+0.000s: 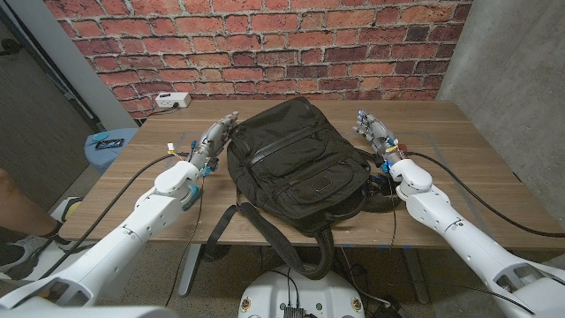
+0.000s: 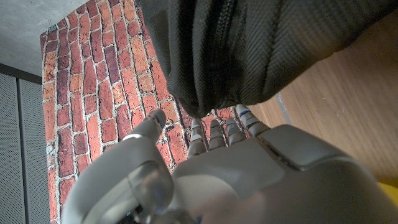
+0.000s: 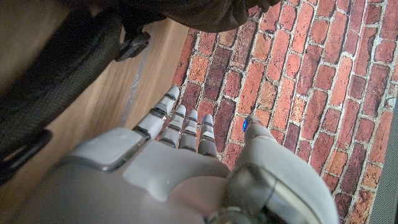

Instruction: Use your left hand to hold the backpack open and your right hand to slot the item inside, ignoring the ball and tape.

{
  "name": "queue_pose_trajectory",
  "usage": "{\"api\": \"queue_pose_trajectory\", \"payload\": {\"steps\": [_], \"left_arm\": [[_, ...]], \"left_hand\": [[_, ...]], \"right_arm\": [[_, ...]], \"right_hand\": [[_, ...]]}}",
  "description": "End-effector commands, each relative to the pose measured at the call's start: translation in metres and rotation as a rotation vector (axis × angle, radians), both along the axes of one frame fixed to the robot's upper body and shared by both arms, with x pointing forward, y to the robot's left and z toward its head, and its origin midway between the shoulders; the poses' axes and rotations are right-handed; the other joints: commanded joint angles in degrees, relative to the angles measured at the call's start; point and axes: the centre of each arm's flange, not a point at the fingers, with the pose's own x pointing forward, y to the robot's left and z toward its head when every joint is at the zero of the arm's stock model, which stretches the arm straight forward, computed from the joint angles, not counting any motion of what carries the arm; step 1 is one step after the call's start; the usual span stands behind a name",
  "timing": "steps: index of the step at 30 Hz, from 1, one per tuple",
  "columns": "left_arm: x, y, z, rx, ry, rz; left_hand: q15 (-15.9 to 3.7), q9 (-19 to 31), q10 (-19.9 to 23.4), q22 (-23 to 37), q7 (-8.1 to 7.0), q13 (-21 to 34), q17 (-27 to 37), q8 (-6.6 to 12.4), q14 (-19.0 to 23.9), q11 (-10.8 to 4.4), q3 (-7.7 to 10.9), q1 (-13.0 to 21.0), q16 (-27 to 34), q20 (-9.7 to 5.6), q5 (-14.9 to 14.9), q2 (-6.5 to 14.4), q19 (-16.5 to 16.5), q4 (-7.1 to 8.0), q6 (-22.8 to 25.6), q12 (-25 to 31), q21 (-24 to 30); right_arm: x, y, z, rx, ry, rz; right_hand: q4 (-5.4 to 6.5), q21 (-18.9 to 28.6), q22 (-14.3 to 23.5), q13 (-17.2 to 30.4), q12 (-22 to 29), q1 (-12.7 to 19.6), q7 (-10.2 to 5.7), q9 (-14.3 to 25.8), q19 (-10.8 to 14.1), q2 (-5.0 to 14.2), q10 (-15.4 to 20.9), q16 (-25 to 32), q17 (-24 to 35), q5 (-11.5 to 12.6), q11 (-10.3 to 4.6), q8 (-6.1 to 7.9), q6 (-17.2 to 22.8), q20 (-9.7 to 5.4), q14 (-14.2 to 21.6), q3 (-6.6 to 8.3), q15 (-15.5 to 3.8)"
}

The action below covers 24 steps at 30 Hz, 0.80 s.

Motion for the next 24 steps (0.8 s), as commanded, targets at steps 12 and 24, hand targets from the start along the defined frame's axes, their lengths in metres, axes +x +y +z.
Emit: {"api": "queue_pose_trajectory", "payload": {"steps": [12,24], "left_arm": [[-0.043,-0.001,0.018,0.095,-0.073,0.04],[-0.063,-0.008,0.023,0.171,-0.131,0.058]], "left_hand": [[0.68,0.1,0.0,0.2,0.27,0.3,0.2,-0.09,-0.5,0.26,-0.05,0.6,0.1,0.29,0.3,-0.4,-0.1,-0.81,0.2,-0.1,-0.3],[0.7,0.1,0.1,0.1,0.32,0.3,0.2,-0.07,-0.4,0.29,-0.06,0.8,0.1,0.38,0.3,-0.5,-0.1,-1.19,0.3,-0.1,-0.5]], "right_arm": [[0.002,-0.009,0.008,-0.037,-0.005,0.012],[-0.001,-0.015,0.005,-0.044,-0.007,0.003]], "right_hand": [[-1.12,0.4,0.1,0.1,0.2,1.2,2.16,0.1,0.5,0.08,0.2,0.2,-0.2,0.4,1.14,0.34,0.9,-0.72,0.5,0.18,-0.27],[-1.47,0.4,0.1,0.0,0.2,1.5,2.08,0.0,0.5,0.15,0.2,0.2,-0.3,0.5,1.1,0.28,0.9,-0.73,0.5,0.26,-0.31]]}}
